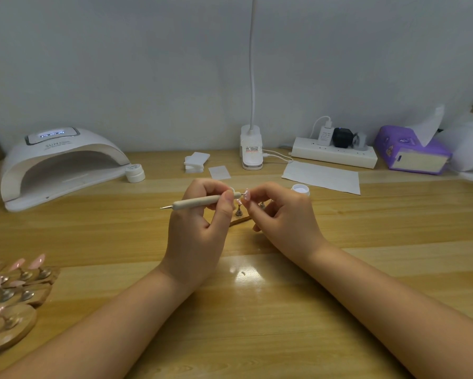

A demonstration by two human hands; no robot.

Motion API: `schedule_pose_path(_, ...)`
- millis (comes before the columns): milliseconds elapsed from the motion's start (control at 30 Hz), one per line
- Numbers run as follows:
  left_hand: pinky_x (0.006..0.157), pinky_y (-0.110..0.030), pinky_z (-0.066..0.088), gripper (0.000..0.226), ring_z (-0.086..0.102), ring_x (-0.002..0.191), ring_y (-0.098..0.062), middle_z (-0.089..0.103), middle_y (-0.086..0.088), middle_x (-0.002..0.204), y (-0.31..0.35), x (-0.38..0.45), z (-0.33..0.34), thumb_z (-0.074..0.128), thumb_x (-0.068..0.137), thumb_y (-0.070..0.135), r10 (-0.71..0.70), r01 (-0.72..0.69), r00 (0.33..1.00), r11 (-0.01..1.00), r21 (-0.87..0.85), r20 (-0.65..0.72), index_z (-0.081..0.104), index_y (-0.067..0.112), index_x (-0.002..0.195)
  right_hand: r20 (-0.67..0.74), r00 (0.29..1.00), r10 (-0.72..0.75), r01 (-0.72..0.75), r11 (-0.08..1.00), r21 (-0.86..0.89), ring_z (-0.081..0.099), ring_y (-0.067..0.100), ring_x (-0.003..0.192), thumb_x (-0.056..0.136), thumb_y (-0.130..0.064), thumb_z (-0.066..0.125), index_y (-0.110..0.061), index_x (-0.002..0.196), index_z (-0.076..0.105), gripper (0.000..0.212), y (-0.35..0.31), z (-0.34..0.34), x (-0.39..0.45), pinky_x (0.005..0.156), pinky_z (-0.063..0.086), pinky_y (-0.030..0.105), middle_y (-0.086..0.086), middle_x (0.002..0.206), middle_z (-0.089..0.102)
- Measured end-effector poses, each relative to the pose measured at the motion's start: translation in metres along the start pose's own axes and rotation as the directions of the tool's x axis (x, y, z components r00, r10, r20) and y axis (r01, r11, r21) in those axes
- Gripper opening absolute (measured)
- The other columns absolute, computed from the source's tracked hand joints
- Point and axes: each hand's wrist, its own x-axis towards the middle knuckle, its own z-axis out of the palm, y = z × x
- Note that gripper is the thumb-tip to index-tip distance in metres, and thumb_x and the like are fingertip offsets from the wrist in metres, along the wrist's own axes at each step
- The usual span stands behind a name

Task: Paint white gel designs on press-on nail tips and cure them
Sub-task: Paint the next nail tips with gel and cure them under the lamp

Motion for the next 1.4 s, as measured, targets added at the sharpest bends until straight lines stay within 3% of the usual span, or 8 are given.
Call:
schedule_pose_path(667,0.067,-0.013,0.048,0.01,0.064,0.078,-0.007,0.066,0.005,0.081,-0.002,0.0,0.0,0.055,0.093,0.021,0.015,-0.015,1.0,1.0,0.007,0.007,0.055,0.031,0.092,0.008,1.0,0.01,-0.01,1.0,-0.002,0.064,0.019,0.058,0.088,-0.01,0.067,-0.012,0.094,0.07,0.007,0.0,0.0,0.0,0.06,0.054,0.041,-0.011,0.082,0.068)
schedule_pose_path(900,0.065,-0.01,0.045,0.01,0.063,0.076,-0.007,0.063,0.006,0.08,-0.003,0.001,-0.001,0.053,0.094,0.019,-0.003,0.002,0.998,1.0,-0.026,-0.057,0.053,0.029,0.093,0.011,1.0,0.029,-0.029,1.0,-0.006,0.065,0.018,0.059,0.089,-0.01,0.067,-0.014,0.095,0.07,0.007,-0.001,0.0,0.0,0.061,0.054,0.041,-0.011,0.082,0.067)
schedule_pose_path(1133,0.07,-0.016,0.048,0.004,0.061,0.08,-0.006,0.06,0.007,0.086,-0.011,0.004,-0.001,0.051,0.093,0.023,-0.082,0.077,0.988,0.996,-0.046,-0.133,0.053,0.027,0.095,-0.015,0.987,0.159,-0.159,0.987,0.034,0.066,0.017,0.058,0.09,-0.019,0.067,-0.016,0.092,0.071,0.005,0.001,0.001,0.002,0.065,0.054,0.043,0.001,0.076,0.071)
schedule_pose_path(1267,0.069,-0.016,0.047,0.004,0.06,0.079,-0.005,0.061,0.004,0.086,-0.015,0.005,-0.002,0.05,0.093,0.026,-0.124,0.116,0.981,0.991,-0.058,-0.147,0.053,0.029,0.094,-0.006,0.98,0.201,-0.2,0.98,0.018,0.066,0.019,0.064,0.088,-0.021,0.069,-0.023,0.092,0.073,0.006,0.005,0.001,0.003,0.067,0.054,0.043,-0.005,0.077,0.072)
schedule_pose_path(1400,0.069,-0.017,0.047,0.003,0.059,0.078,-0.005,0.061,0.005,0.085,-0.015,0.005,-0.002,0.051,0.092,0.026,-0.136,0.128,0.98,0.99,-0.066,-0.143,0.053,0.028,0.093,0.009,0.965,0.26,-0.26,0.965,-0.029,0.062,0.01,0.066,0.087,-0.028,0.07,-0.024,0.09,0.075,0.008,0.01,0.001,0.006,0.069,0.055,0.041,-0.014,0.076,0.069)
